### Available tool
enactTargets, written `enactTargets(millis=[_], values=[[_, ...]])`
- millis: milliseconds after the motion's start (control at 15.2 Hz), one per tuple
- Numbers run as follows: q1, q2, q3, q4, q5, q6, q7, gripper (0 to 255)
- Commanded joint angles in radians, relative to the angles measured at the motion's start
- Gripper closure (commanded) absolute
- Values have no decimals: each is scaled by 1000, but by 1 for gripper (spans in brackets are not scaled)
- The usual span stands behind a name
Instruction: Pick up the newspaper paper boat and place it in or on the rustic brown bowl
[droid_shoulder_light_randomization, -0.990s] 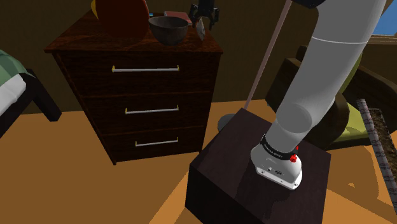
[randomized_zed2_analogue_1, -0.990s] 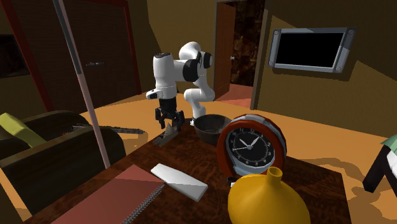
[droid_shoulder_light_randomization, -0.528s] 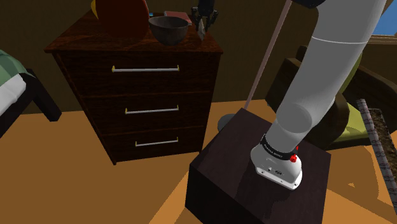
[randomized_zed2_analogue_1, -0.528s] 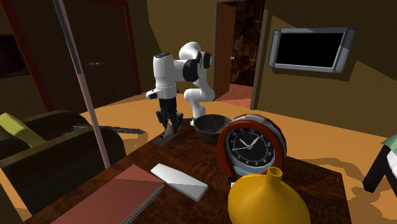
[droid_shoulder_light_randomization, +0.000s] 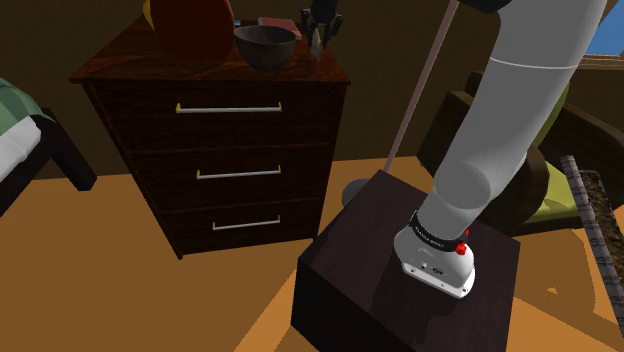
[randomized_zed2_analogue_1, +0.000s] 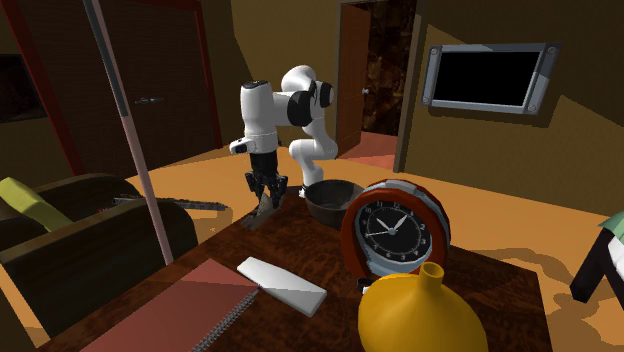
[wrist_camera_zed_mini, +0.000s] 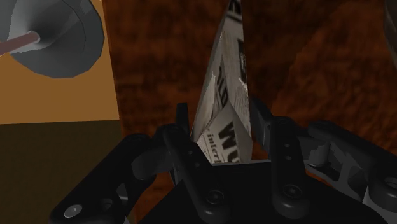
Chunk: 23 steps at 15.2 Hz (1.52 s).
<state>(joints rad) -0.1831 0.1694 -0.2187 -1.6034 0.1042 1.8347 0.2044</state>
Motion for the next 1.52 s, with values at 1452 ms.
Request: enactTargets(millis=[1452], values=[[-27,96,-7,457,21,-364,12,255]])
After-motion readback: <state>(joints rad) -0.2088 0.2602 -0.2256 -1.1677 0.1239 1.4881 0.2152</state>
